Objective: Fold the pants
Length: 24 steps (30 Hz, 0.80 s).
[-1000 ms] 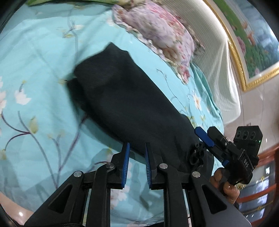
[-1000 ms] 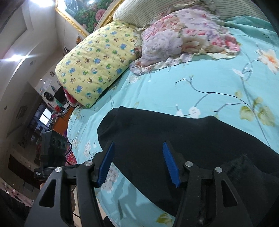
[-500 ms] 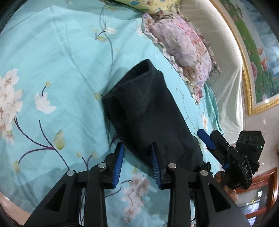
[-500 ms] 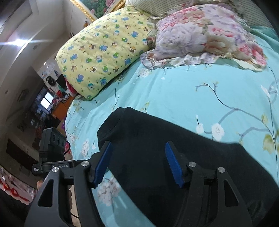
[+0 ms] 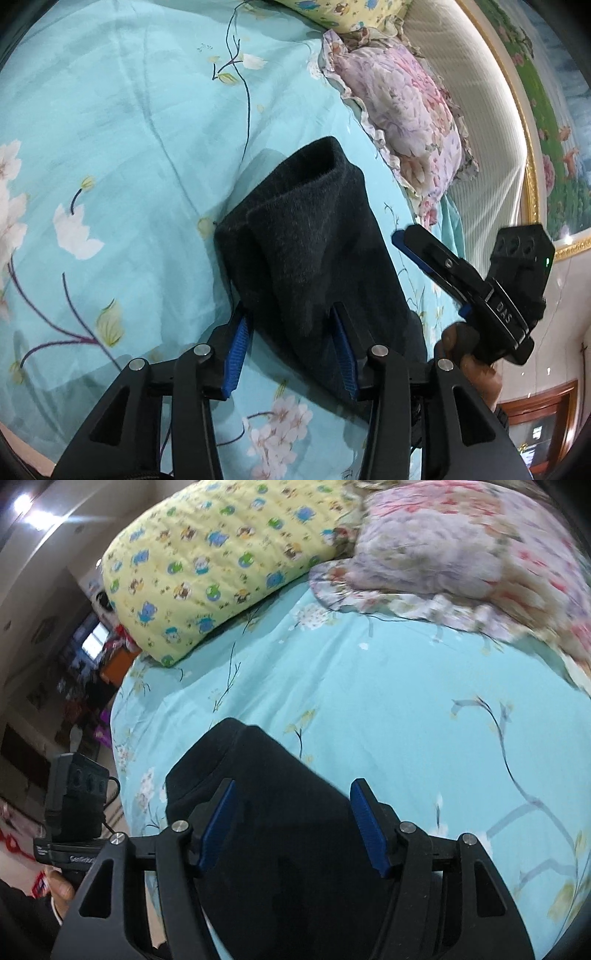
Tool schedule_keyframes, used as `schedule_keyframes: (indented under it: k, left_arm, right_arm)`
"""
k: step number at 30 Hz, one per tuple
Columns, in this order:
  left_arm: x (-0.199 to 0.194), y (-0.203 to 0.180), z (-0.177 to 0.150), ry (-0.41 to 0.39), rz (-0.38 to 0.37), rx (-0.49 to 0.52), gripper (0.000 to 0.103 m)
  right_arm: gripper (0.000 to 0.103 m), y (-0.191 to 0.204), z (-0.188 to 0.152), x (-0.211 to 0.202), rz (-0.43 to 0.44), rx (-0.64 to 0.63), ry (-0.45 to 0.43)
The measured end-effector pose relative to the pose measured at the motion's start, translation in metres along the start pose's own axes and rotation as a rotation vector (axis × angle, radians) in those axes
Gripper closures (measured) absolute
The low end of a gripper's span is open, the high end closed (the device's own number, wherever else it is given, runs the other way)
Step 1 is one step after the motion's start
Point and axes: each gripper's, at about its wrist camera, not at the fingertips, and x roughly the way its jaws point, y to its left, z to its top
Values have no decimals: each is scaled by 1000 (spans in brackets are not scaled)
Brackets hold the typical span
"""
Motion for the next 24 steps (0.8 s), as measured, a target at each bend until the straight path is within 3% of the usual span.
schedule_keyframes:
  k: [9,12,17,20,24]
  left_arm:
    - [6,2,5,-9,13,-9,68]
    - [8,1,7,-12,26,1,71]
    - [11,-4,7,-26,55,33,84]
    - [9,-12,5,-36,59,54,90]
    - [-1,-28,5,-58,51,90,91]
  right_arm:
    - [39,16,28,55,48,-151,188]
    - [40,19,24,73,11,-192,237]
    - [70,21,23,74,47,-179,230]
    - [79,27,20,65,29,-203,212]
    - [82,30,19,47,31,-187,165]
